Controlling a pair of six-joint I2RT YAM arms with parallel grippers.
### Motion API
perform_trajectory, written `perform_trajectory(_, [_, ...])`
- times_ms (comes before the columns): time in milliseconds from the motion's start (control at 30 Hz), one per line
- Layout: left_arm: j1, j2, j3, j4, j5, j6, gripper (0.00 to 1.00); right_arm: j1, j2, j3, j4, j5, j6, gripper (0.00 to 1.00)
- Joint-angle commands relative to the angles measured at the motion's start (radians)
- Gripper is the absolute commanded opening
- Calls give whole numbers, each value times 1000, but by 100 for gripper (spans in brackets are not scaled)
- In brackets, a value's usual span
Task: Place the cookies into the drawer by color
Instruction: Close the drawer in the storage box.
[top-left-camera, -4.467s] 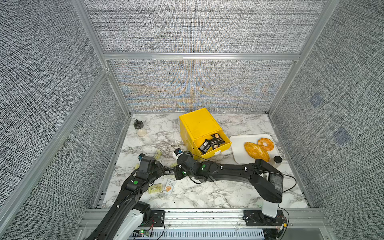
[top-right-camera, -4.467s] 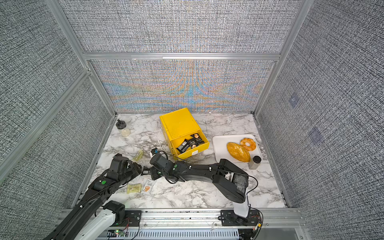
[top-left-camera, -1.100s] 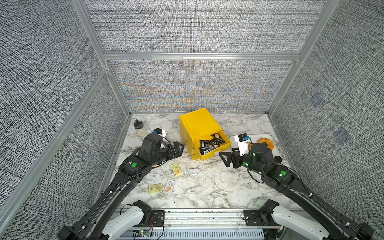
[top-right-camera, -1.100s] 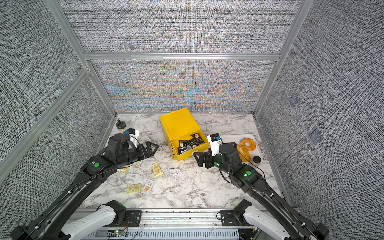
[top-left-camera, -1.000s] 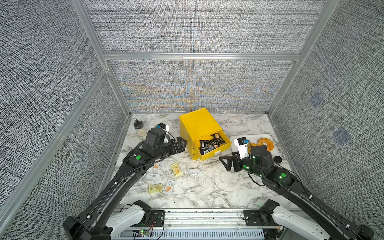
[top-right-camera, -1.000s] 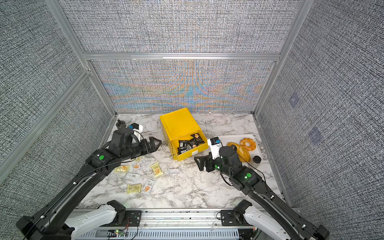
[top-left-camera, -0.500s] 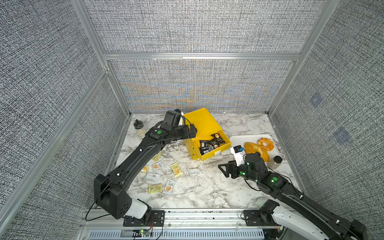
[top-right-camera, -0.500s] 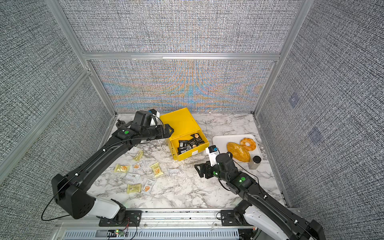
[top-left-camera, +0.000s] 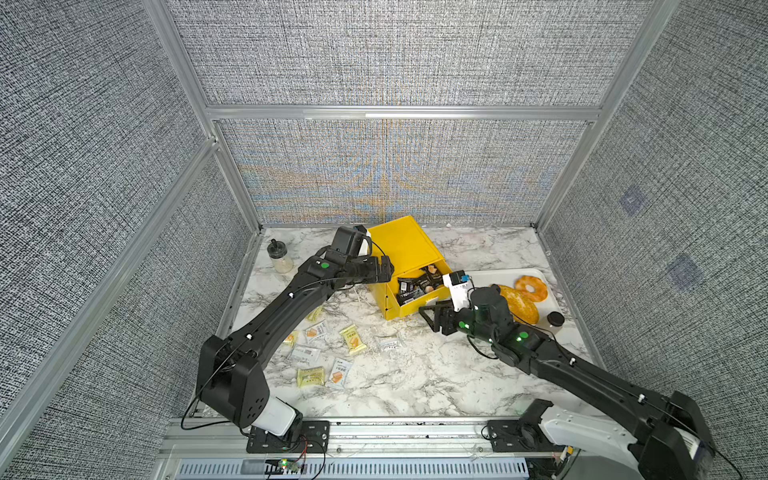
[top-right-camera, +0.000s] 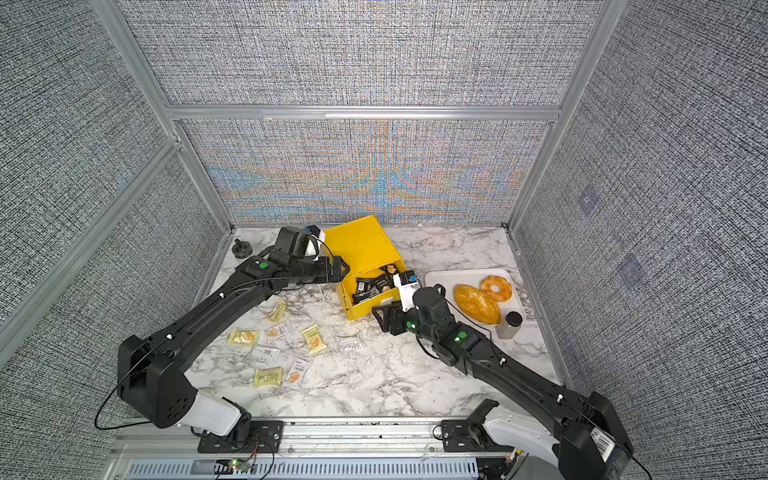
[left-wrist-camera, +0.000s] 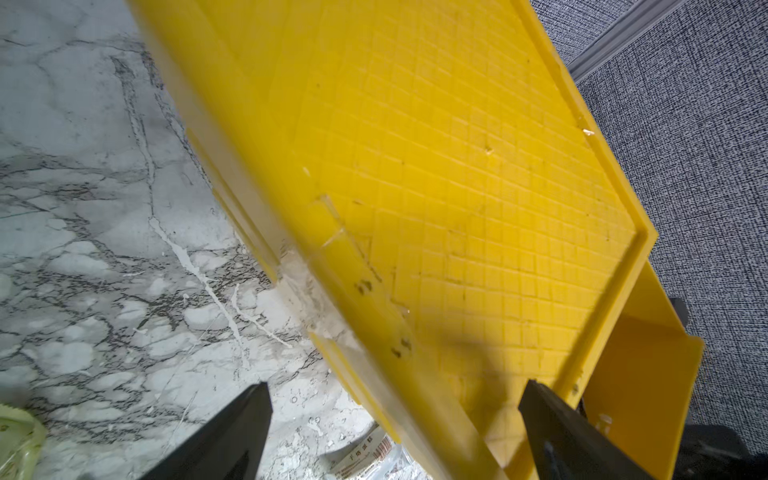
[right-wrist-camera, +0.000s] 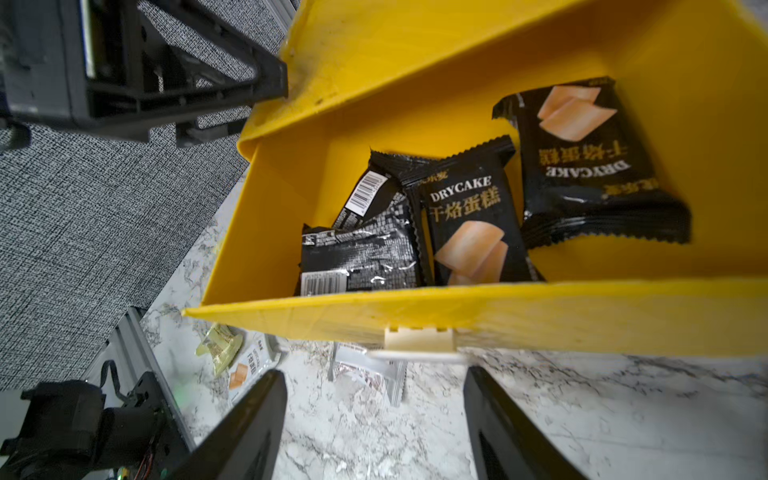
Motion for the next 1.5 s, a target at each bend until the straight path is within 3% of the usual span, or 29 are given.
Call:
perform_trajectory(0, [0,-9,-2,52,22,15,99,0,50,47,73,34,-8,72])
perform_trajectory(300, [0,-46,-13,54,33,9,99,-6,112,155,31,42,-18,71])
perform_trajectory(633, [2,-8,52,-17,22,-4,99,-15,-88,-7,-40,108,25,72])
perform_trajectory(867, [2,68,213,-188,43,-26,99,-42,-118,-60,-39,119,23,71])
perform_trajectory(1033, [3,142,328,-272,30,-8,99,-47,-35,-17,2,102,9,69])
perform_trajectory(1267, [19,295,523,-396,53,110,99,-50,143,82,78,73,9,62])
perform_trajectory(1467, [26,305,435,-318,130,123,99,-57,294,198,148,58,8,57])
